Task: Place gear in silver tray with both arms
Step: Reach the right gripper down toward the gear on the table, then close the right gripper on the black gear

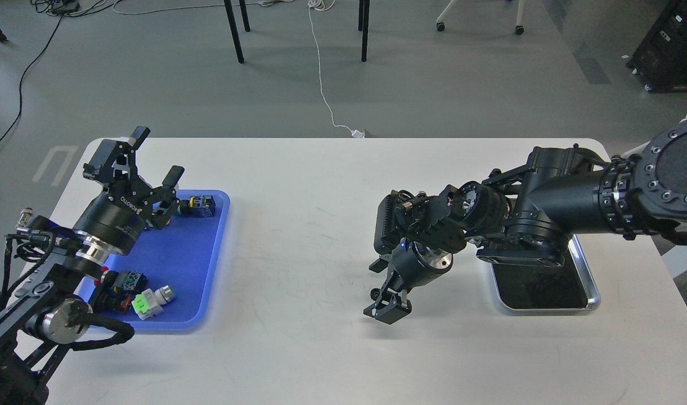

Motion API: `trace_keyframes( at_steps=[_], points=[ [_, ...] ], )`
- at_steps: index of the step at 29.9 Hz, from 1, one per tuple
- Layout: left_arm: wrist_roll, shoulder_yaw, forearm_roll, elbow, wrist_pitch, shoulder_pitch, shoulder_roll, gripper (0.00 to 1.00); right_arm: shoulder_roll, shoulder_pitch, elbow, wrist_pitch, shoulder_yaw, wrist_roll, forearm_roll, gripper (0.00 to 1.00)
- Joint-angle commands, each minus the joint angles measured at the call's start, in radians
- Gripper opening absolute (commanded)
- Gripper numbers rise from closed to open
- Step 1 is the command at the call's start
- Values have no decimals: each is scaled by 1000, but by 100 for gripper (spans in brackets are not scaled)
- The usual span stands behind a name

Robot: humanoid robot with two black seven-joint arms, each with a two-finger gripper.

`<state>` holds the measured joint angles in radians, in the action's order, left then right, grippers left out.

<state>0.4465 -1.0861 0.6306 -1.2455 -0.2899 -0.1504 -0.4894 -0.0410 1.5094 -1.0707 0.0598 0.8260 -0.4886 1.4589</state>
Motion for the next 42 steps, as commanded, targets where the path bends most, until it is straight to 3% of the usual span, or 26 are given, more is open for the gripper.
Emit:
trace_keyframes(
  at_steps=[1, 4, 14, 19, 25, 39, 42],
  points=[
    [0, 0, 0, 0, 0, 0, 0, 98, -5, 0, 0, -2, 1, 0, 0, 74],
    [1, -1, 0, 0, 0, 0, 2, 98, -5, 0, 0, -2, 2, 0, -2, 66],
    [1, -1, 0, 0, 2, 0, 9, 98, 0, -12, 1, -3, 16, 0, -2, 63],
    [1, -1, 0, 0, 3, 0, 12, 98, 0, -15, 8, -17, 19, 0, -2, 49],
    [1, -1, 0, 0, 3, 0, 15, 98, 1, -17, 8, -18, 21, 0, -2, 41],
    [1, -1, 1, 0, 3, 0, 29, 98, 1, -35, 21, -29, 21, 0, -3, 41],
    [1, -1, 1, 0, 3, 0, 29, 98, 3, -35, 21, -29, 24, 0, -3, 31]
  ],
)
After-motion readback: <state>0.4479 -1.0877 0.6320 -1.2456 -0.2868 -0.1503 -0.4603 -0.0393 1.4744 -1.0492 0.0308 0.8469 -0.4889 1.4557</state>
